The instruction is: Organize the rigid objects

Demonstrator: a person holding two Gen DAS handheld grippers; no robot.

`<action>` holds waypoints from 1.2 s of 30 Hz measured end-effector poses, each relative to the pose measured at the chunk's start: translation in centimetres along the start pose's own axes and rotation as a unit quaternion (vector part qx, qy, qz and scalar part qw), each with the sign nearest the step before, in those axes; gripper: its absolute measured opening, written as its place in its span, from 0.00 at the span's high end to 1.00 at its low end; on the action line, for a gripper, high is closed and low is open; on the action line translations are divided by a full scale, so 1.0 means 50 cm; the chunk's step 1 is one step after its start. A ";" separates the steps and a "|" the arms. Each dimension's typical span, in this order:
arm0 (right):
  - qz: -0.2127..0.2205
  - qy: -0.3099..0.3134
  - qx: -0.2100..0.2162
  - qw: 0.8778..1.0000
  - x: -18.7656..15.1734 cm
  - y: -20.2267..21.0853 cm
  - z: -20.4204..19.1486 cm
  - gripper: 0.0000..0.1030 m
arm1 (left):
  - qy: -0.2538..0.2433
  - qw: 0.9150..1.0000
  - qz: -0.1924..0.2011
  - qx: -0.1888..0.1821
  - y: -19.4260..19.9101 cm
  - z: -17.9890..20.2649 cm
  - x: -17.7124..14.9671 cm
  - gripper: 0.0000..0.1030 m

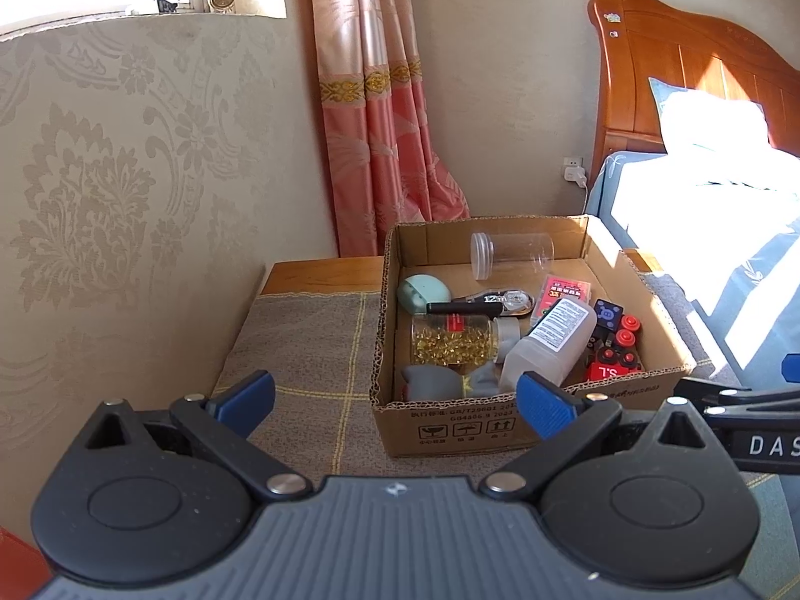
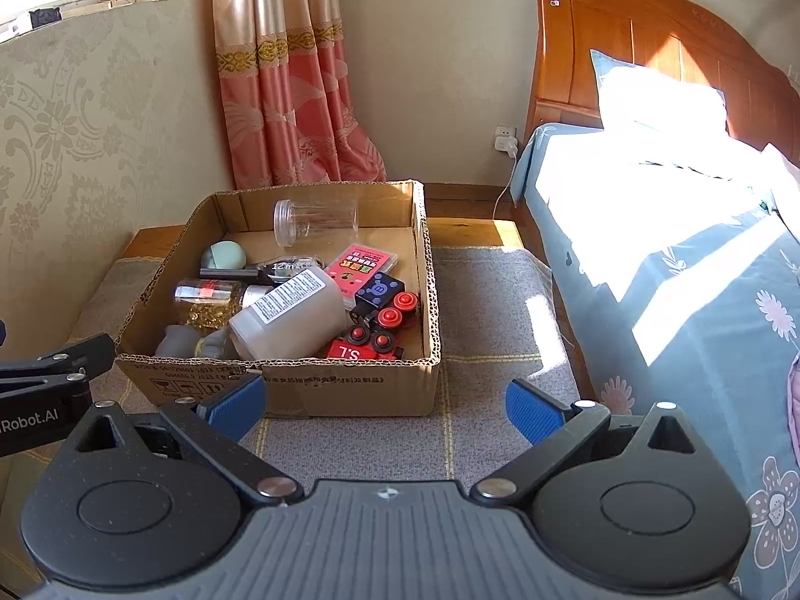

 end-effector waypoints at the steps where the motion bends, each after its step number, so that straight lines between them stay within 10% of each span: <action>1: 0.000 0.000 0.000 1.000 0.001 0.001 0.000 0.00 | 0.000 1.000 0.000 0.000 0.000 0.000 0.000 0.01; 36: 0.005 0.000 0.000 1.000 0.002 0.010 -0.001 0.00 | 0.002 1.000 0.003 0.009 0.011 0.004 -0.004 0.01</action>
Point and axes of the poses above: each gripper's, at about its wrist camera, not at the fingertips, and y roughly against the way its jaws point, z to its right, x to its top, the point moved 10 cm from there along -y, roughly the way its jaws point, and after that the axes turned 9 degrees about -x, right-handed, at the moved point
